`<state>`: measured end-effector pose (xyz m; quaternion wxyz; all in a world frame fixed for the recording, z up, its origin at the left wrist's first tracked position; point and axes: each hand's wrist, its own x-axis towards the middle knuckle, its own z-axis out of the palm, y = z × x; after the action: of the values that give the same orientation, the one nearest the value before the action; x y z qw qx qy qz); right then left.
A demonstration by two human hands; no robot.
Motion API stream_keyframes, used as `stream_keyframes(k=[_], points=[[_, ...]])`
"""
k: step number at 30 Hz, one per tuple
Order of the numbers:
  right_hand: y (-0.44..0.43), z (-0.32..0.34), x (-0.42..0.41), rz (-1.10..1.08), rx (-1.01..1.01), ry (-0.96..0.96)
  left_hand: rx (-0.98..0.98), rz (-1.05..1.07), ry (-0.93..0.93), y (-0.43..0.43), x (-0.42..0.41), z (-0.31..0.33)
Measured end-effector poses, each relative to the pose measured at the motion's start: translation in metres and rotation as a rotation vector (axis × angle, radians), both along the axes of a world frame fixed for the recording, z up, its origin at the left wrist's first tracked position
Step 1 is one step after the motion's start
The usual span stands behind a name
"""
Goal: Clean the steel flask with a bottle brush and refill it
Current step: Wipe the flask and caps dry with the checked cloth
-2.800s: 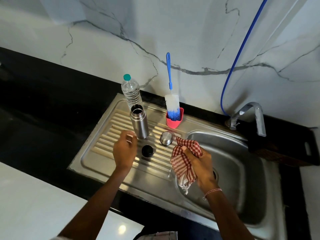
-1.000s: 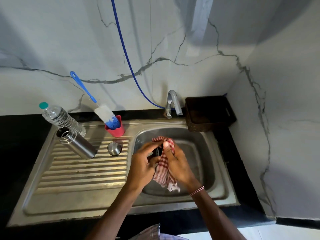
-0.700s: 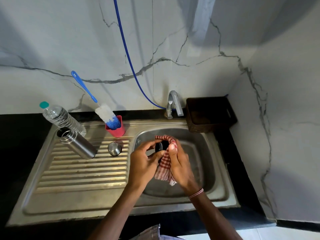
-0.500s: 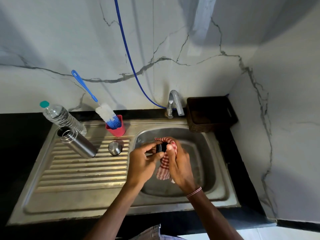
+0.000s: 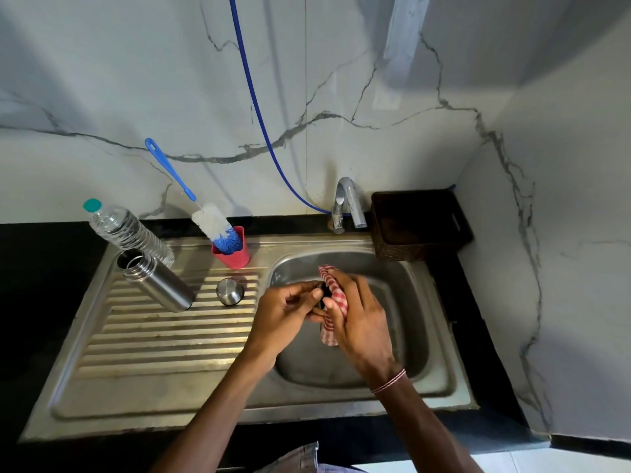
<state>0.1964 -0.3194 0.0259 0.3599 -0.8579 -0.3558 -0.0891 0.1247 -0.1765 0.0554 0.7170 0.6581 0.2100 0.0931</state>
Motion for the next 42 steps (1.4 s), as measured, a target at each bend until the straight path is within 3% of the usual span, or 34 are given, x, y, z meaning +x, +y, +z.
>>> stream_keyframes(k=[2,4,6,8,10,12,14,19,21,23,25,28,30,33,34,36,39,42], points=[[-0.001,0.0,0.0,0.013,-0.035,0.013,0.014,-0.017,-0.009,-0.001,0.0,0.005],[0.001,0.009,-0.006,-0.03,0.096,0.184,0.232,-0.021,-0.029,0.0,-0.001,0.004],[0.007,0.022,-0.011,-0.086,0.256,0.519,0.541,-0.032,-0.075,0.004,-0.003,0.002],[0.013,0.027,-0.003,-0.132,0.378,0.998,0.75,-0.076,-0.161,0.009,-0.007,-0.002],[0.01,0.028,0.01,-0.122,0.477,1.486,0.852,-0.142,-0.226,0.014,-0.011,-0.003],[0.006,0.03,0.017,-0.092,0.542,1.71,0.86,-0.192,-0.256,0.016,-0.013,-0.002],[0.009,0.024,0.017,-0.083,0.547,1.595,0.805,-0.201,-0.262,0.014,-0.012,0.0],[0.005,0.004,-0.004,-0.01,0.255,0.416,0.563,-0.034,-0.072,0.005,-0.005,0.0],[0.004,-0.001,-0.007,0.017,0.134,0.167,0.304,-0.044,0.045,0.002,-0.004,-0.001],[0.003,-0.005,-0.006,0.019,0.04,0.053,0.115,-0.052,0.085,0.002,-0.004,-0.003],[0.004,-0.004,-0.006,0.029,0.059,0.113,0.136,-0.049,0.087,0.004,-0.003,-0.004],[0.008,0.001,-0.005,-0.038,0.233,0.404,0.385,-0.06,0.068,0.009,-0.002,-0.007],[0.014,0.008,-0.002,-0.066,0.353,0.719,0.528,-0.073,0.013,0.009,-0.001,-0.007],[0.02,0.028,0.009,-0.156,0.591,1.412,0.695,-0.108,-0.071,0.011,-0.003,-0.009],[0.019,0.032,0.011,-0.159,0.61,1.499,0.694,-0.126,-0.073,0.013,-0.003,-0.01],[0.017,0.029,0.011,-0.134,0.541,1.336,0.612,-0.136,-0.041,0.013,-0.002,-0.01],[0.012,0.013,0.002,-0.104,0.309,0.796,0.472,-0.058,0.039,0.01,-0.001,-0.006],[0.01,0.005,-0.002,-0.06,0.28,0.635,0.482,-0.015,0.071,0.008,-0.001,0.0]])
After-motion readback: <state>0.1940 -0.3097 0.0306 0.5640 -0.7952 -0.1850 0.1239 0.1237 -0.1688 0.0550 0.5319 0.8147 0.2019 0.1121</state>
